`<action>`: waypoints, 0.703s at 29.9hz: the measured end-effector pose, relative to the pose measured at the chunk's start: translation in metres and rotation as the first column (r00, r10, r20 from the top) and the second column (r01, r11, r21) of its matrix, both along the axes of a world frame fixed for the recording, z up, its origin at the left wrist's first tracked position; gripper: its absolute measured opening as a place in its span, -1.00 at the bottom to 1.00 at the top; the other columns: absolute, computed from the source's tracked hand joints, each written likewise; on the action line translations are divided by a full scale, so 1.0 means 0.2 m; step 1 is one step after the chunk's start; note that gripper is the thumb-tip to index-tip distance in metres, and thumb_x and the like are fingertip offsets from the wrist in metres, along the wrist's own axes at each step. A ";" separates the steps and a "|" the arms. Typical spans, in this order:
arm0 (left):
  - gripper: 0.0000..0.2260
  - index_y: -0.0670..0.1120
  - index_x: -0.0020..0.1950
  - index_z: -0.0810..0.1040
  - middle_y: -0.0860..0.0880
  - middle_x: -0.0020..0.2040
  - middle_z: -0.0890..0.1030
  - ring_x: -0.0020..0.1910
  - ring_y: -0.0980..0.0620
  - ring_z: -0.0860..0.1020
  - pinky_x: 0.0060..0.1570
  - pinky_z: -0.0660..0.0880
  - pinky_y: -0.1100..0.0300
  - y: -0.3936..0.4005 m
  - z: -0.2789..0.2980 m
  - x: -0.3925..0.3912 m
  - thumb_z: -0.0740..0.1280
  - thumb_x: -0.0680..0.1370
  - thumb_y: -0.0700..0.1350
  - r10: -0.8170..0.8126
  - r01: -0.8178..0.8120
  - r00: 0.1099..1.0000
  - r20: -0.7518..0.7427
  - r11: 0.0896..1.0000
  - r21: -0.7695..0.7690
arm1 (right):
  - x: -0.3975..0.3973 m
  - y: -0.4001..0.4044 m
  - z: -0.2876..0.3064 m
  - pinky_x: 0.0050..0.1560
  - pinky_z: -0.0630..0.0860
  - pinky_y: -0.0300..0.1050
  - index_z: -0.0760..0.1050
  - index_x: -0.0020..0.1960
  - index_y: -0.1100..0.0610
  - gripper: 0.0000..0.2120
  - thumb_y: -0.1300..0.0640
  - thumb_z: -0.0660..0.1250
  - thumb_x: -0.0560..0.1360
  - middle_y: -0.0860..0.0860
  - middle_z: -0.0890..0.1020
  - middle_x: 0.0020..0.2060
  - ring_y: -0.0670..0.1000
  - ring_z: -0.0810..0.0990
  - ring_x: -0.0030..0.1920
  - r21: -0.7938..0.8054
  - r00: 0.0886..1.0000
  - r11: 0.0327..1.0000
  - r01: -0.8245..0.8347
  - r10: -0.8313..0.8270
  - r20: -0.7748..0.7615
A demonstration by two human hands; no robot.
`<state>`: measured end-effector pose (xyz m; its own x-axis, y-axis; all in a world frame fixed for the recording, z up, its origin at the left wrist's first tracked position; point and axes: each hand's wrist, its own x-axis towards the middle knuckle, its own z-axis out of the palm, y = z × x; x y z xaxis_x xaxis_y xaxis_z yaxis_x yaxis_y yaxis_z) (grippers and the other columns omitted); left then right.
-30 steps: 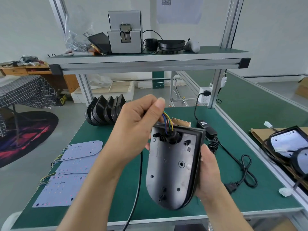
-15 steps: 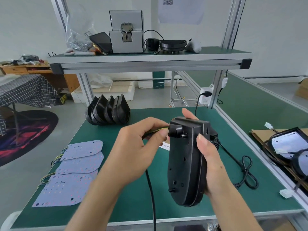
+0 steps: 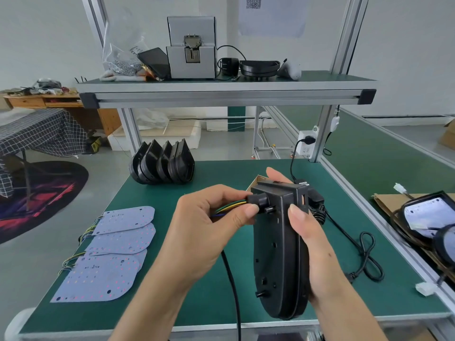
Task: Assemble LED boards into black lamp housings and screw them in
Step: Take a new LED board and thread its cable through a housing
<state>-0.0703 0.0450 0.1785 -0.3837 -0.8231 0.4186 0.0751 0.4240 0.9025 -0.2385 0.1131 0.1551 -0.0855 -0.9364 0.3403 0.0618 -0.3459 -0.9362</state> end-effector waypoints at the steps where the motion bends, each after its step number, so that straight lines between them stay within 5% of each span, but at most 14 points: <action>1: -0.88 0.12 0.00 0.74 0.01 -0.16 0.76 -0.14 0.01 0.74 -0.01 0.66 0.17 0.01 -0.01 0.00 0.52 0.49 -0.05 0.011 -0.011 1.000 -0.003 1.000 -0.008 | 0.00 0.00 0.00 0.53 0.26 0.43 0.43 0.50 -0.28 -0.22 -0.51 0.42 0.34 0.01 0.58 0.40 0.13 0.48 0.47 -0.009 1.000 1.000 0.010 -0.010 0.011; 8: -0.83 0.10 0.00 0.73 0.07 -0.08 0.77 -0.08 0.02 0.74 0.03 0.66 0.14 0.06 -0.07 -0.05 0.57 0.43 -0.02 0.105 -0.106 0.990 -0.096 0.994 -0.006 | 0.05 0.00 -0.05 0.52 0.24 0.45 0.41 0.54 -0.16 -0.26 -0.40 0.45 0.44 0.08 0.56 0.43 0.20 0.49 0.47 -0.036 0.989 0.999 0.029 -0.024 0.149; 14: -0.81 0.12 0.06 0.74 0.12 -0.04 0.76 -0.05 0.08 0.74 0.02 0.65 0.18 0.04 -0.02 -0.08 0.53 0.49 -0.12 0.105 -0.112 0.987 -0.119 0.992 -0.054 | 0.03 -0.05 -0.02 0.49 0.24 0.52 0.34 0.57 -0.25 -0.24 -0.43 0.42 0.43 0.06 0.58 0.40 0.23 0.47 0.46 -0.071 0.993 0.995 0.067 -0.060 0.103; 18: -0.81 0.13 0.07 0.75 0.05 -0.02 0.77 -0.05 0.07 0.73 -0.01 0.63 0.24 0.04 -0.01 -0.10 0.51 0.50 -0.11 0.064 -0.055 0.979 -0.195 0.997 0.055 | 0.05 -0.07 -0.04 0.44 0.32 0.52 0.32 0.57 -0.27 -0.23 -0.45 0.42 0.43 0.01 0.63 0.27 0.26 0.51 0.38 -0.139 0.990 0.981 0.134 -0.127 0.055; 21: -0.83 0.04 0.09 0.77 -0.03 -0.04 0.77 -0.12 0.08 0.71 -0.08 0.61 0.28 0.03 -0.03 -0.09 0.51 0.51 -0.09 0.027 0.002 0.976 -0.214 0.992 0.130 | 0.06 -0.06 -0.06 0.37 0.51 0.10 0.32 0.57 -0.24 -0.27 -0.43 0.38 0.47 -0.02 0.64 0.21 0.11 0.58 0.30 -0.184 0.982 0.965 0.185 -0.190 -0.006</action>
<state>-0.0877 0.0514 0.1717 -0.2855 -0.8796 0.3806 0.2689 0.3077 0.9127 -0.2267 0.1005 0.1431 -0.2436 -0.8267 0.5072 -0.0420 -0.5134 -0.8571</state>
